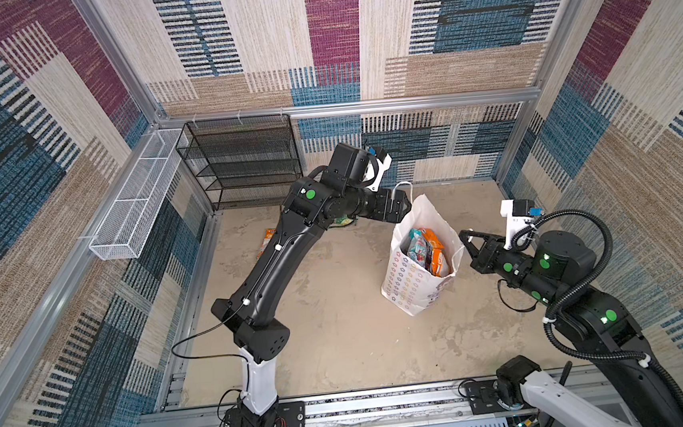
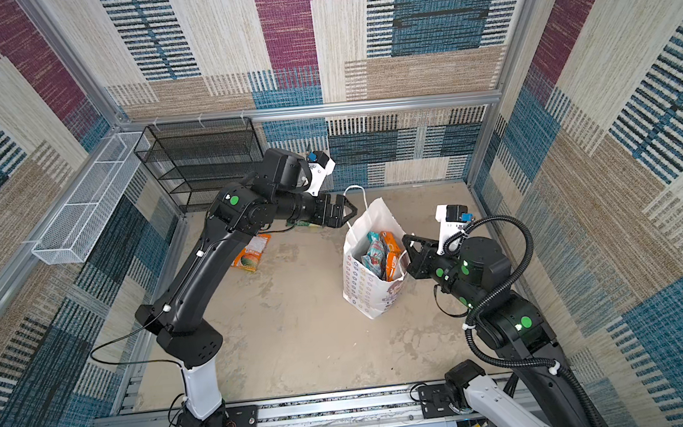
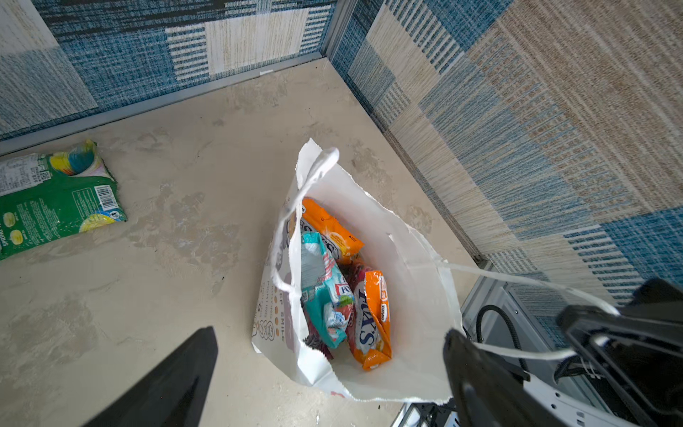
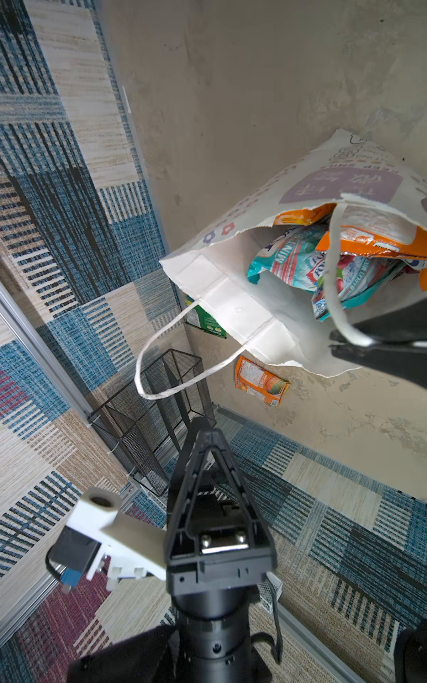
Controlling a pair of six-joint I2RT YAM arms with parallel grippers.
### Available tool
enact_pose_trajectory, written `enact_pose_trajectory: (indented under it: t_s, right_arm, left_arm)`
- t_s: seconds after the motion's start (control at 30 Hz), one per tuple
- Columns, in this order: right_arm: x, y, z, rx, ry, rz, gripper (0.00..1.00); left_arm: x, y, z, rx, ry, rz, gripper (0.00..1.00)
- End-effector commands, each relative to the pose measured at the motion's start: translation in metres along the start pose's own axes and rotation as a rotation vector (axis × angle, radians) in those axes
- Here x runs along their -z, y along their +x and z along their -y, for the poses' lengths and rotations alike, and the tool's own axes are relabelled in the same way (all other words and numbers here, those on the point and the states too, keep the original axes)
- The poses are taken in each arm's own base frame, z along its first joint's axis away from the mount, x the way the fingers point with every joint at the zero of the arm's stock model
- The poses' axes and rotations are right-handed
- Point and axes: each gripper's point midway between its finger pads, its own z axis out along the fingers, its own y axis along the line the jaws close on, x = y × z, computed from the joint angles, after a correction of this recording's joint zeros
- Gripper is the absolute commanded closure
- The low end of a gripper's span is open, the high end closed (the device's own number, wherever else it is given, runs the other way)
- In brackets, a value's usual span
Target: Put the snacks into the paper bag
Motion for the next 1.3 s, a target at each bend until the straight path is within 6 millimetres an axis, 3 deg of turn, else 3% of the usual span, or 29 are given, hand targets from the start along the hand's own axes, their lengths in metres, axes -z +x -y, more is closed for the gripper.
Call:
enact_pose_trajectory:
  t_s: [0.0, 0.17, 0.57, 0.7, 0.87, 1.03, 1.27]
  right_arm:
    - [0.001, -0.007, -0.003, 0.009, -0.007, 0.024, 1.00]
    - [0.000, -0.006, -0.001, 0.018, 0.002, 0.017, 1.00]
    - [-0.006, -0.005, -0.001, 0.025, 0.007, 0.005, 1.00]
    - [-0.006, -0.008, -0.003, 0.030, 0.007, 0.008, 1.00]
    - [-0.008, -0.012, -0.008, 0.034, -0.008, 0.005, 1.00]
    - [-0.010, -0.010, -0.010, 0.032, -0.020, -0.006, 1.00]
    - [-0.029, -0.027, -0.032, 0.049, -0.090, -0.021, 1.00]
  left_arm:
    - [-0.009, -0.005, -0.001, -0.023, 0.029, -0.003, 0.06]
    - [-0.025, -0.017, -0.022, 0.027, -0.009, 0.015, 0.21]
    - [-0.043, -0.032, -0.022, 0.060, 0.085, 0.050, 0.43]
    - [-0.047, -0.035, -0.017, 0.091, 0.134, 0.052, 0.64]
    - [-0.048, -0.036, -0.014, 0.119, 0.153, 0.050, 0.81]
    - [-0.034, -0.031, -0.013, 0.142, 0.136, 0.043, 1.00]
    - [0.016, -0.033, -0.013, 0.144, 0.056, 0.110, 1.00]
